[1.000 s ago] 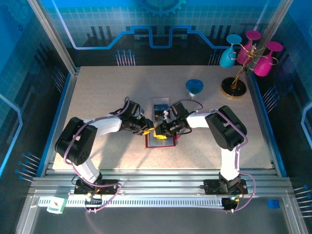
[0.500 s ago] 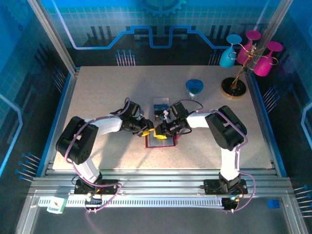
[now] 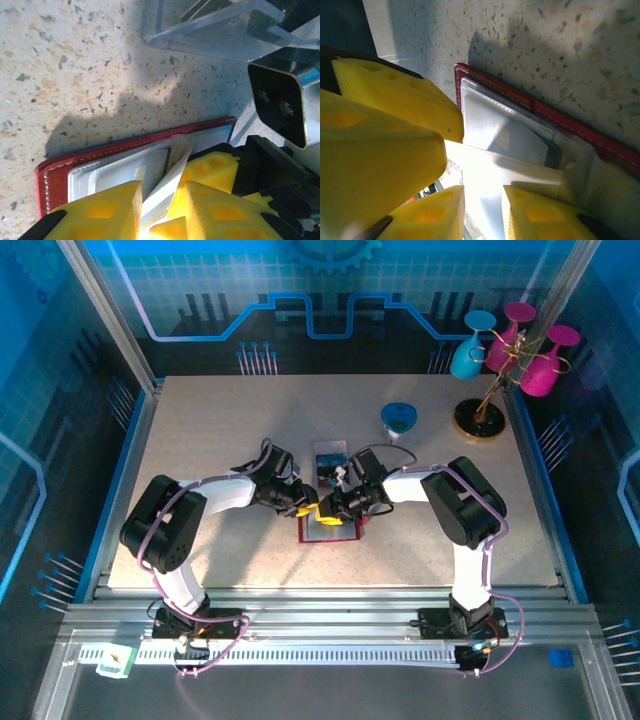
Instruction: Take the credit cards out of the card holder
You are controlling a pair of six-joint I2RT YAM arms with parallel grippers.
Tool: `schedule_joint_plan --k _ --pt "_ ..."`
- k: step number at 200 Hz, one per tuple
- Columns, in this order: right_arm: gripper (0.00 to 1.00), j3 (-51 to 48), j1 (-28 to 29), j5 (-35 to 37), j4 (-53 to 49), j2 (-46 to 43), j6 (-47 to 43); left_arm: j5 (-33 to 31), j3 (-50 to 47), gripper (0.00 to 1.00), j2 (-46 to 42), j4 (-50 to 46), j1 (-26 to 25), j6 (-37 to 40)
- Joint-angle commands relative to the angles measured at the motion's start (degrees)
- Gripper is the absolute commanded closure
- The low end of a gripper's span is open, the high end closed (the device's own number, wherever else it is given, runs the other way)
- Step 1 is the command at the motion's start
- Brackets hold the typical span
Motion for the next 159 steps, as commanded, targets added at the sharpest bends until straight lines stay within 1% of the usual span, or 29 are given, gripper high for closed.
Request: schedule_joint_plan --k 1,54,79,106,159 --pt "0.73 -2.0 -0.8 2.3 -1.8 -0.7 0.0 1.1 0.9 0.72 0.3 -2.3 -1.2 0.4" --pt "0.73 -5.3 -1.8 2.6 3.1 -7.6 3.7 1.5 0.9 0.69 0.0 -3.5 -1.2 0.9" --pt "0.73 -6.0 -2.4 3.0 3.8 -9.1 4.6 2.4 1.3 0.67 0.4 -3.3 -1.3 1.0" --pt "0.73 -6.8 -3.2 3.6 4.0 -10.7 5.4 3.2 1.6 0.66 0.4 -3.0 -1.3 0.6" --pt "0.73 -7.0 -6.1 4.1 0.9 -13.2 3.9 4.3 0.3 0.65 -1.7 -3.2 -1.9 -0.1"
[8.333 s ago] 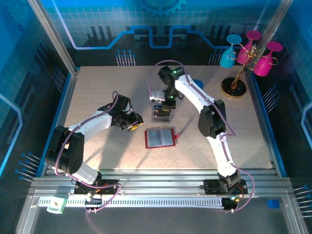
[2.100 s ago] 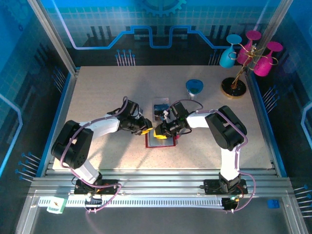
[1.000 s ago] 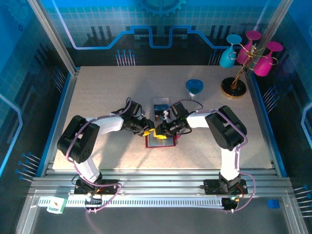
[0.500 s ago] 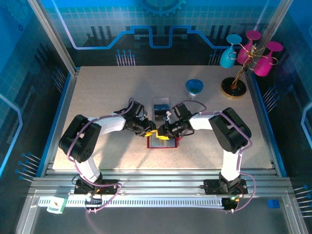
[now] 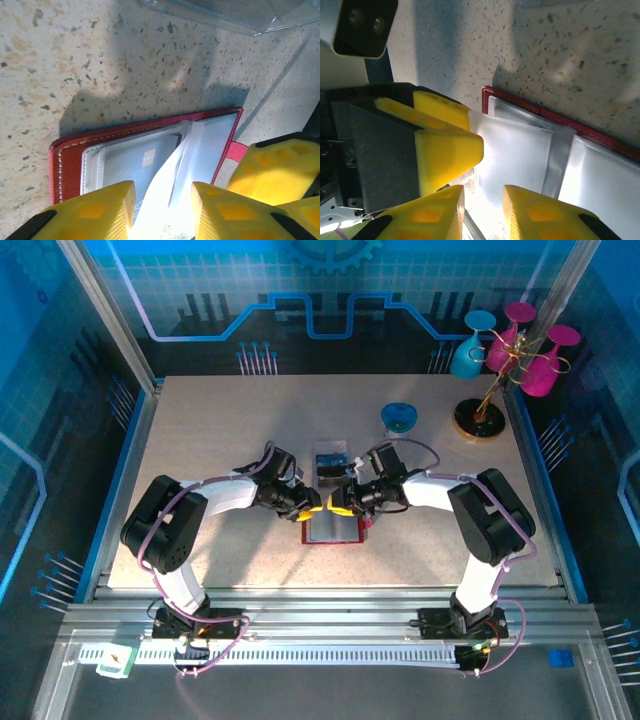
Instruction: Take the credit cards out of the card holder
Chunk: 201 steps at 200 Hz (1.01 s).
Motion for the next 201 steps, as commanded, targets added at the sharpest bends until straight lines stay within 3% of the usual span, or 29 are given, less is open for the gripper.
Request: schedule_joint_plan --k 1,121,201 --pt "0.73 -0.6 -1.9 0.6 -1.9 -2.4 -0.7 2.4 0.2 0.65 -1.8 -1.6 -0.9 -0.3" --pt "0.73 -0.2 -7.8 2.0 -10.3 -8.9 -5.3 3.1 5.6 0.61 -2.1 -2.6 -6.0 -2.4" --pt "0.72 -1.0 -11.9 4.0 -15.0 -14.7 -7.6 4.0 10.6 0.51 3.0 -2.0 -9.2 -2.4"
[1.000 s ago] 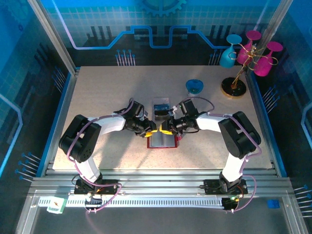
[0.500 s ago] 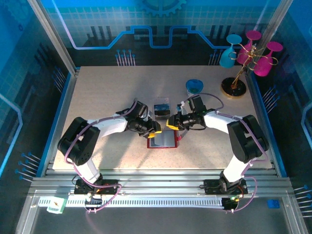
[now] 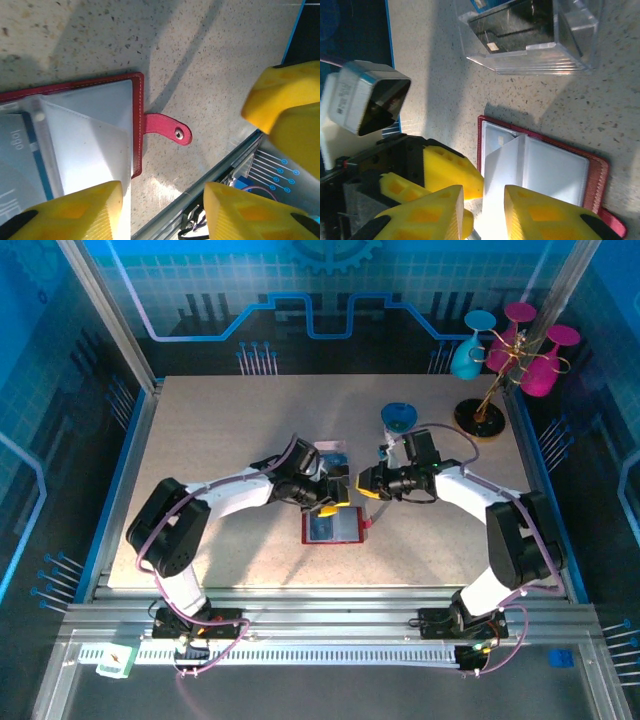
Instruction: Take the credit cards out of the card holder
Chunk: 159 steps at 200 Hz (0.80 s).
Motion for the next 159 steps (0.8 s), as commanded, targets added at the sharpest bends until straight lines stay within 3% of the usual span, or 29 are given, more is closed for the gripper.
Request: schedule_joint_plan --k 1,159 --pt "0.72 -0.9 -1.7 1.1 -3.3 -2.7 -1.8 1.9 2.1 0.51 2.4 -1.0 -1.3 -0.7" --pt "0.7 -6.1 -4.9 3.3 -6.3 -8.6 -3.0 1.6 4.0 0.45 11.4 2.3 -3.9 -1.7"
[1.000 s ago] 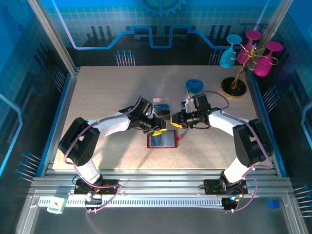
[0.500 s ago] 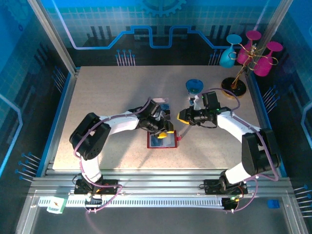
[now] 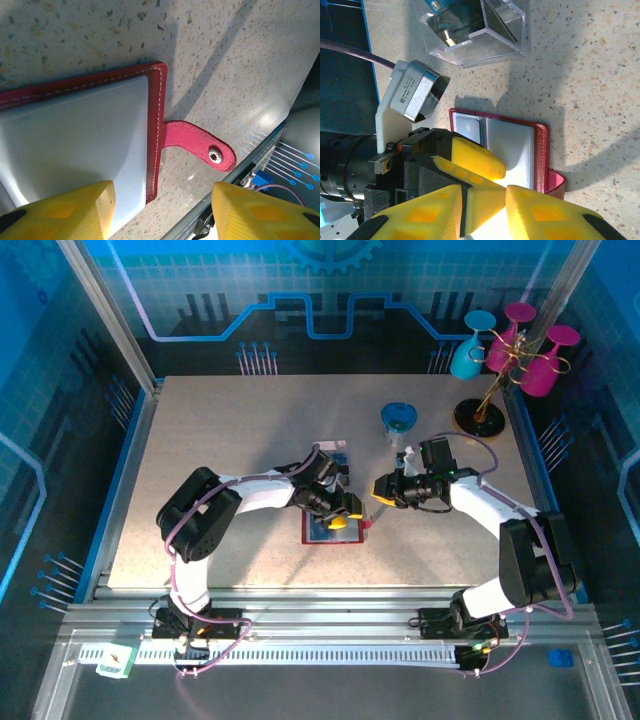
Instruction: Take the credit cards out of the card holder
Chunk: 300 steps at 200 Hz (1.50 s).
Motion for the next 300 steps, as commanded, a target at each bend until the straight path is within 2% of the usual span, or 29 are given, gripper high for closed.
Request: schedule_joint_plan --k 1,70,115,212,243,300 --pt "0.7 -0.9 -0.7 0.6 -1.1 -1.8 -0.5 0.7 0.6 0.45 1.6 0.5 -0.2 -1.3" --pt "0.7 -1.3 0.0 1.5 -1.2 -2.7 0.2 0.7 0.6 0.45 2.0 1.1 -0.2 -1.3" --pt "0.7 -1.0 2.2 2.0 -0.3 -2.0 1.5 -0.9 0.8 0.44 -1.1 1.8 0.5 -1.3" --pt "0.72 1.9 11.0 1.6 4.2 4.4 5.9 -3.3 -7.3 0.45 -11.6 -0.4 8.7 0.9" --pt "0.75 3.6 15.0 -0.8 6.7 9.0 7.4 -4.9 -10.1 0.52 -14.1 -3.3 10.2 2.5" --pt "0.8 7.5 19.2 -2.1 7.6 16.7 7.4 -5.8 -14.7 0.74 -15.1 -3.4 10.4 2.6"
